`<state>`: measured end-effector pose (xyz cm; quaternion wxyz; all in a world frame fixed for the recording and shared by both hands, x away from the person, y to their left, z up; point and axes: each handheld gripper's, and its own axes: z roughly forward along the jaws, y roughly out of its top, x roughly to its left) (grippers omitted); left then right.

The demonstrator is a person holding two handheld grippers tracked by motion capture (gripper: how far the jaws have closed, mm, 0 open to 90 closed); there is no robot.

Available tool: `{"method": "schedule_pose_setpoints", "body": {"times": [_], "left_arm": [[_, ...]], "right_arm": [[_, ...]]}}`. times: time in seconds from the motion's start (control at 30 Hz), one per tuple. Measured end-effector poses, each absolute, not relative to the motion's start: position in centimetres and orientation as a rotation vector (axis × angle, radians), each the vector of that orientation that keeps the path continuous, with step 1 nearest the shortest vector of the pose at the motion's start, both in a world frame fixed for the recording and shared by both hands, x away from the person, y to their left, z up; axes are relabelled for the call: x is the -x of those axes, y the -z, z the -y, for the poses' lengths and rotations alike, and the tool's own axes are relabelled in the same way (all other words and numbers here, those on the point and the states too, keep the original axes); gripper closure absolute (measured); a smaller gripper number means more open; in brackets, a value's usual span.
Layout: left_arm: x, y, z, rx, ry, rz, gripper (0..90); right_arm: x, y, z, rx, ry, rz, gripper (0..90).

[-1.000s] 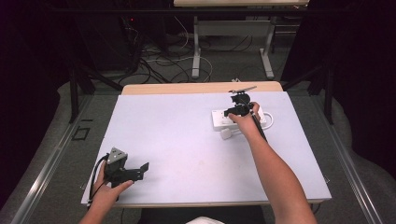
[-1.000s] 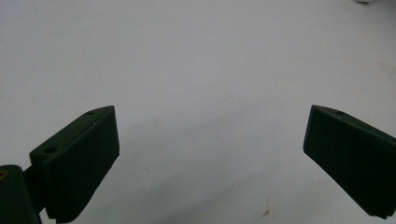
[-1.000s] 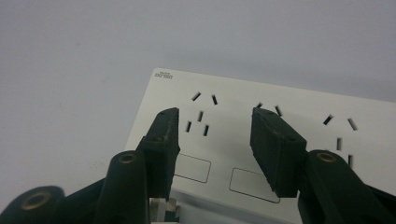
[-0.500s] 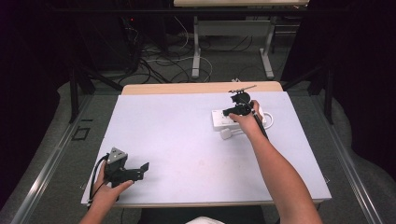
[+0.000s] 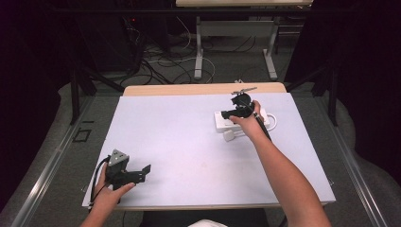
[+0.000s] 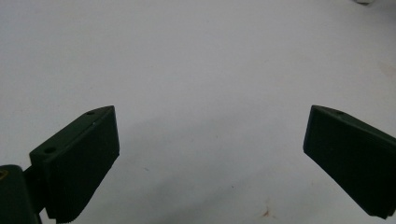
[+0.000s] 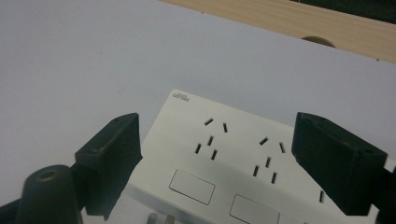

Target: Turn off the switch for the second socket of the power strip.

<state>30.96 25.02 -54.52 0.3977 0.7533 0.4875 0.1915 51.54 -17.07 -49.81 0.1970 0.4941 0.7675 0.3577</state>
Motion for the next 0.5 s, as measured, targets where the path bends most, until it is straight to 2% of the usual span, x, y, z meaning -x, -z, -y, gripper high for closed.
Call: {"method": "schedule_pose_setpoints", "body": {"times": [0.13, 0.33, 0.5], "left_arm": [[-30.95, 54.52, -25.02, -1.907, -0.487, -1.235, 3.6], [-30.94, 54.5, -25.0, -1.907, -0.487, -1.233, 3.6], [-30.92, 54.48, -25.06, -1.905, -0.49, -1.233, 3.6]], "right_arm": [[-51.42, 49.95, 16.93, -1.385, -0.996, -2.145, 13.5], [-51.11, 49.94, 16.58, -1.4, -0.995, -2.161, 3.3], [-50.88, 49.87, 16.23, -1.362, -1.005, -2.177, 1.3]]}}
